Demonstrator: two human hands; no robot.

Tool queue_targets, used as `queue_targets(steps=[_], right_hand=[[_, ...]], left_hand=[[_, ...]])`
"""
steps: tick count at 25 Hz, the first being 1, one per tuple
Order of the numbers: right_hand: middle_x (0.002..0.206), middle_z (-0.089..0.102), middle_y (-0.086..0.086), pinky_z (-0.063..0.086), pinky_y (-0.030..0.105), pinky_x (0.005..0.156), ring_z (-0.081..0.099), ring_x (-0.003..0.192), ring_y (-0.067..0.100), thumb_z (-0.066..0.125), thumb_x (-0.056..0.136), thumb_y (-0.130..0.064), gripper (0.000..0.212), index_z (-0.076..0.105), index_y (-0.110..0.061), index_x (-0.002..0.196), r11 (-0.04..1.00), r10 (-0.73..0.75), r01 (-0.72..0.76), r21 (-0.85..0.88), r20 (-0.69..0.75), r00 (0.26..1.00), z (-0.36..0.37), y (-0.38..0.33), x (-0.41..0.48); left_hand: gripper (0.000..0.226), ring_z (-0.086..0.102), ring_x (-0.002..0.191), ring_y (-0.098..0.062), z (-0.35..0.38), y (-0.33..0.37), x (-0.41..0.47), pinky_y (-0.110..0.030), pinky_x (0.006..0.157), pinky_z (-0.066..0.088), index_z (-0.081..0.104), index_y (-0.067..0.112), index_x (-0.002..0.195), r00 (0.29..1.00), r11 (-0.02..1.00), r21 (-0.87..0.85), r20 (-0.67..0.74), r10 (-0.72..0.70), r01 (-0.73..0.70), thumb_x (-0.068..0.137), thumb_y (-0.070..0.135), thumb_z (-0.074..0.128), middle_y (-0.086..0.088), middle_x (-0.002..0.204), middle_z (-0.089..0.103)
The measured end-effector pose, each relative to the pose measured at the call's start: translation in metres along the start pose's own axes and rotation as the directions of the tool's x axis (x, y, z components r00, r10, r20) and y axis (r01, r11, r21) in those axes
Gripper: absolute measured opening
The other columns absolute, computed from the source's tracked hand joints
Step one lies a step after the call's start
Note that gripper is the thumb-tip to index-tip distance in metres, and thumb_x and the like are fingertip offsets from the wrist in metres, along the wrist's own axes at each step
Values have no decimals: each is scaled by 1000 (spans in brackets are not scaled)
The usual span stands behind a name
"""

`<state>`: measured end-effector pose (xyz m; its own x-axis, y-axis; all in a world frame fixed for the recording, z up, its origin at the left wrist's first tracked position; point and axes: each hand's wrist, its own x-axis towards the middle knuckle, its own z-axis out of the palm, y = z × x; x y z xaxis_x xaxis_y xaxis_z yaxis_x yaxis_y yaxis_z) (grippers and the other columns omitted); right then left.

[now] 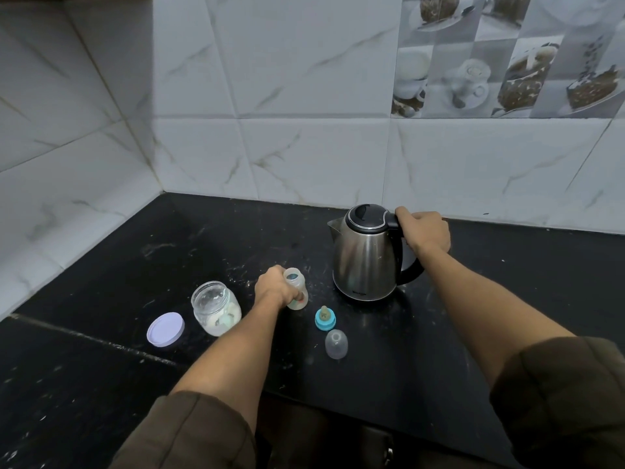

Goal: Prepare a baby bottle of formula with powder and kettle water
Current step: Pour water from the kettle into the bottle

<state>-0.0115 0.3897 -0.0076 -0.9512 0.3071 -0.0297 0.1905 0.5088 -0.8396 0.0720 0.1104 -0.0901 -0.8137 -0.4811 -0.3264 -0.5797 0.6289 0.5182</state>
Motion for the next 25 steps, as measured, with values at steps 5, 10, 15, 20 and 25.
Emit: queue_targets(steps=[5,10,15,20,25], right_hand=[[55,50,1,45,34,61,56,61,28,58,82,-55,52,43,-17,50,1000,-4,5,10,-99,995,7,3,-3],[52,49,1,46,34,61,55,60,27,60,80,-55,53,43,-17,48,1000,-2,5,26,-124,992,10,2,5],[46,37,-3,39,32,54,45,49,23,62,80,-52,55,36,-17,46,998,-59,60,3,-121,991,11,-6,14],[48,35,-1,37,32,52,42,48,26,60,78,-55,53,36,-18,49,980,-169,155,-128,-100,981,9,-27,23],[47,36,-1,36,31,52,41,48,27,61,77,-54,53,37,-16,49,949,-250,222,-226,-103,963,9,-47,24]], left_hand=[[49,64,104,-22,18,14,-4,-34,88,49,63,27,105,989,978,-160,-74,124,-135,67,41,89,3,105,70],[47,63,105,-21,17,49,0,-32,86,48,59,32,106,975,960,-182,-112,193,-211,68,41,85,3,106,70],[52,64,110,-18,15,61,10,-34,93,49,65,32,119,961,952,-157,-120,248,-265,72,40,87,5,115,72],[54,66,110,-18,9,64,17,-36,97,51,69,29,124,947,935,-172,-142,288,-310,74,33,89,4,116,73],[49,64,106,-18,1,62,20,-40,96,53,70,36,117,932,922,-164,-161,325,-350,73,35,89,6,113,69]])
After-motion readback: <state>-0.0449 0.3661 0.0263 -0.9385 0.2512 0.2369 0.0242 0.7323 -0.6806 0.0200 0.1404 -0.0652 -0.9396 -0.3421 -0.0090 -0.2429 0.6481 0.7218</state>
